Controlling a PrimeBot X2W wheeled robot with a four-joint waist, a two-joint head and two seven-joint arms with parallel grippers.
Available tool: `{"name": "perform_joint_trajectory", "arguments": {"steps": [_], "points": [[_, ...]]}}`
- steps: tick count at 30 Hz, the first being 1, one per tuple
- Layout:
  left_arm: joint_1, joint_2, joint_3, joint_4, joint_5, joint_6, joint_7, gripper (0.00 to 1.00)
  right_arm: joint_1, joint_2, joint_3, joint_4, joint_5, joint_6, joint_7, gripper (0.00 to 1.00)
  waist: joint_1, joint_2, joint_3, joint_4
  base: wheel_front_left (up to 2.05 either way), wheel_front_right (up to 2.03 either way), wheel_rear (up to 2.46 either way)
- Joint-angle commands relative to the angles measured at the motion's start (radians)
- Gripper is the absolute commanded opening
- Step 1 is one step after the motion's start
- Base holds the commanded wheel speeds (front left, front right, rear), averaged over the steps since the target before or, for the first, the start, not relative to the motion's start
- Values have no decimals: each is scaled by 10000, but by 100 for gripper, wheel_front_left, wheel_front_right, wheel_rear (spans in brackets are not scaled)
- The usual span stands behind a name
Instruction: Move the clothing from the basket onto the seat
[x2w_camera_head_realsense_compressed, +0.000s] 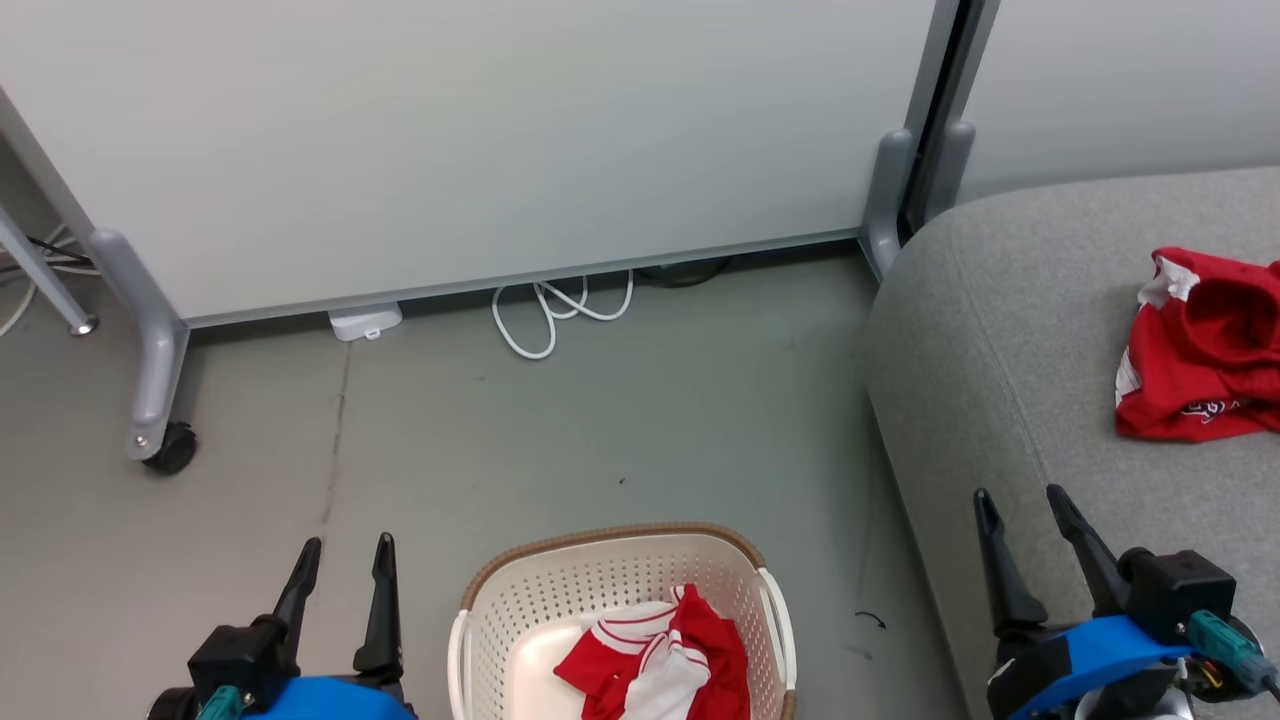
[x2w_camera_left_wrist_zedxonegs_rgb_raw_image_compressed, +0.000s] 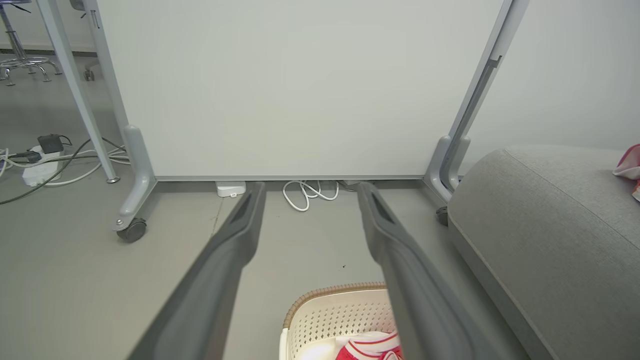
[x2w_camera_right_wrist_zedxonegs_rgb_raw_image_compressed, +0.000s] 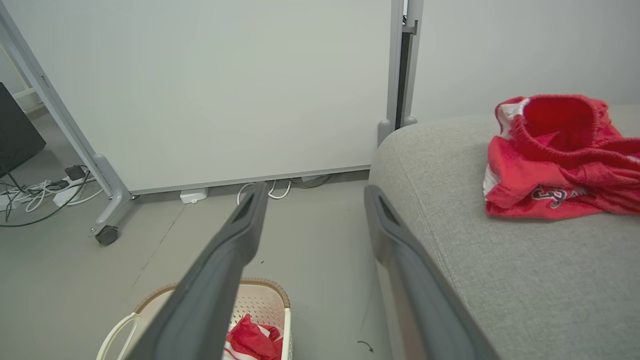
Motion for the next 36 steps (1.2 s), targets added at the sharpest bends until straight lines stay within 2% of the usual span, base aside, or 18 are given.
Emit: {"name": "perform_joint_trajectory", "arguments": {"steps": [1,9,15,25,36], "points": [[-282,-18,-43,2,22,-77,-23,100,-198,-1,50,-29,64,5,-65,100,0,-1,318,-186,0,0,0],[-994,30,-379,249,-32,-84,-23,100,-790,-1,561,-84,177,5,-257,100,0,-1,1693,-781,0,0,0],[-1911,239,-1228,853,-219,-88,-23,100,-1333,1,983,6,403,5,-536,100,0,-1,3003,-1437,0,0,0],[-3605,658,-2819,2832,-1076,-90,-4,100,-2133,4,1642,274,765,5,-1069,100,0,-1,4700,-2587,0,0,0],[-5055,1042,-4157,4795,-1852,-90,348,100,-2853,4,2591,495,1311,5,-1458,100,0,-1,6154,-3416,0,0,0]]}}
